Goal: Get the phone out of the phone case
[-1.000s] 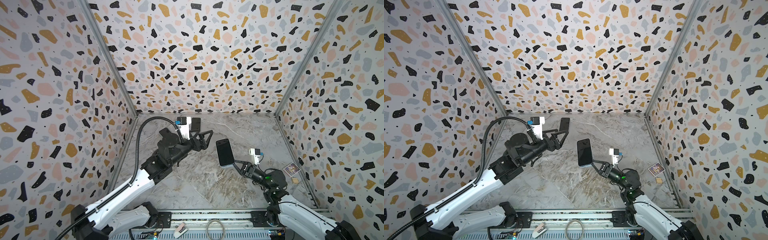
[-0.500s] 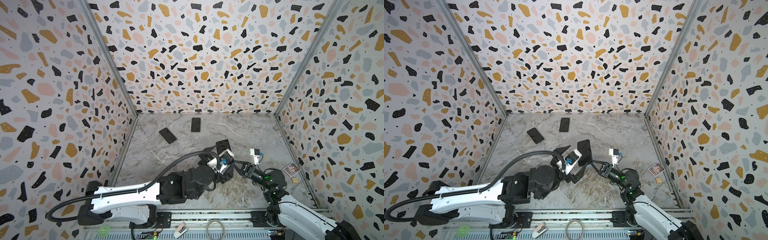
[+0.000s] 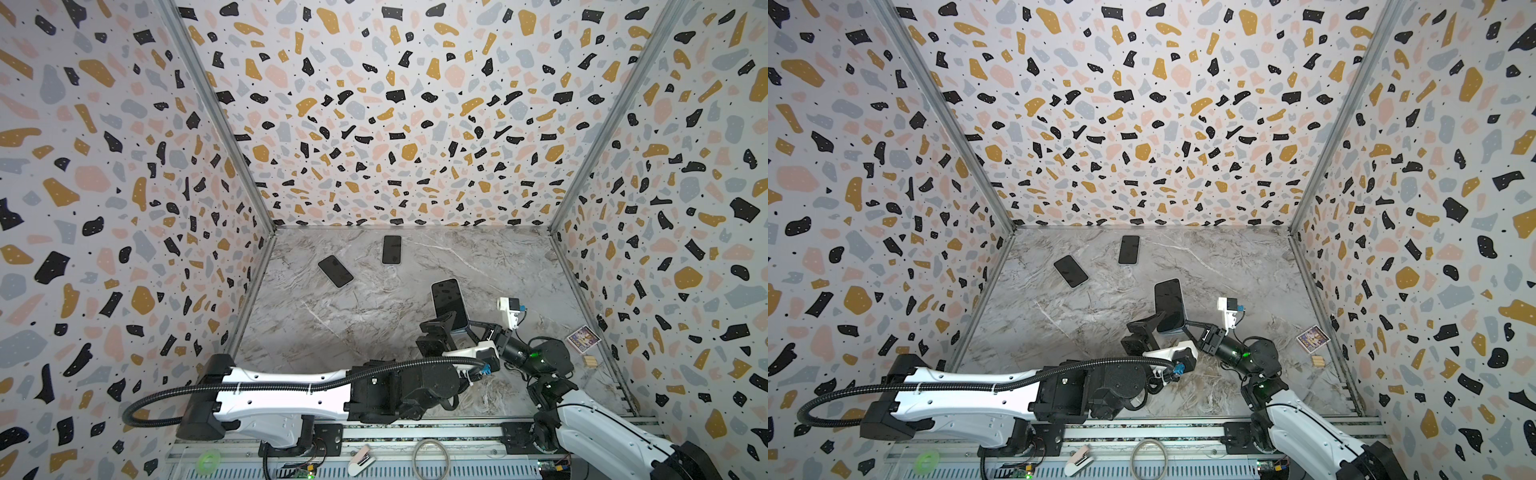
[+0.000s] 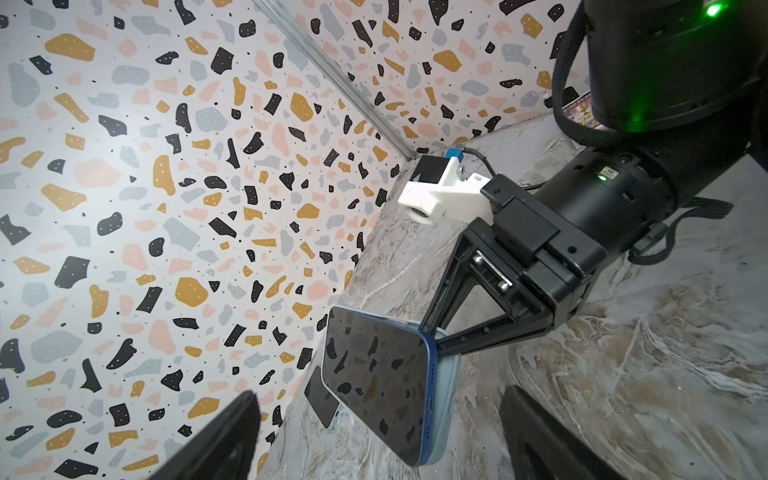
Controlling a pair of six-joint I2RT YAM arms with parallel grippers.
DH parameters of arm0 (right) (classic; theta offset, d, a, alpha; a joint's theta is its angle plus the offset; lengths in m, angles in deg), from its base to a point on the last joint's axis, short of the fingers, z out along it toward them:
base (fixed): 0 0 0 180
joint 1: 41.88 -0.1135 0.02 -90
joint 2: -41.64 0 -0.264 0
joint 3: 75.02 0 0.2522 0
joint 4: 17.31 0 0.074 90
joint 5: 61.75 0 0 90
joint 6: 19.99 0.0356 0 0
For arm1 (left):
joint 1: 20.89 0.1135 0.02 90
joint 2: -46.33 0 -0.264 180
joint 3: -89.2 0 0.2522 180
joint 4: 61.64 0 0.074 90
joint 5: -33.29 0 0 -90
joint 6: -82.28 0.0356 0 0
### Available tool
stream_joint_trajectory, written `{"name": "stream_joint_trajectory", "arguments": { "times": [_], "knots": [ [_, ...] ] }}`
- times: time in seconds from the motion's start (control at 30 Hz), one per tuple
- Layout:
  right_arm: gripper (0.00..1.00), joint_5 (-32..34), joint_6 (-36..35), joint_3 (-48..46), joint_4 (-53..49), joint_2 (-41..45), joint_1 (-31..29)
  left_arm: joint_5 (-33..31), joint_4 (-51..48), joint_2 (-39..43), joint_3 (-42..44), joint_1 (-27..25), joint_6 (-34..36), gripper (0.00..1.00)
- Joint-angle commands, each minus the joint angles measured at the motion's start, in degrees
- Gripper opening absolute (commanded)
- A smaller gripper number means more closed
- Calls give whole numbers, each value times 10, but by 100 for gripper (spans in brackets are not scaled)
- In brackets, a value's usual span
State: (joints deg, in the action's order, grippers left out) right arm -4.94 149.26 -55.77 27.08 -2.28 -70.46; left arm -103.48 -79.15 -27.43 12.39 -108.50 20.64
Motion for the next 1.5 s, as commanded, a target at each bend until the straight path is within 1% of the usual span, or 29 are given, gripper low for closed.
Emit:
{"name": "stream_joint_trajectory", "arguments": {
  "times": [0.0,0.2,0.43,0.63,1.13,1.47],
  "knots": [
    [0,1,-6,10,38,17,-2,-2,32,1,-7,-3,19,92],
    [0,1,-5,11,37,19,-2,-1,23,-16,-11,6,17,92],
    [0,1,-6,9,33,22,-3,-2,30,-28,-11,32,14,90],
    [0,1,-9,11,33,19,-3,11,28,-37,-10,51,14,89],
    [0,1,-8,12,38,15,-3,25,27,-48,-8,67,13,87],
    [0,-2,-8,13,39,16,-3,14,37,-64,-11,81,25,84]
  ]
}}
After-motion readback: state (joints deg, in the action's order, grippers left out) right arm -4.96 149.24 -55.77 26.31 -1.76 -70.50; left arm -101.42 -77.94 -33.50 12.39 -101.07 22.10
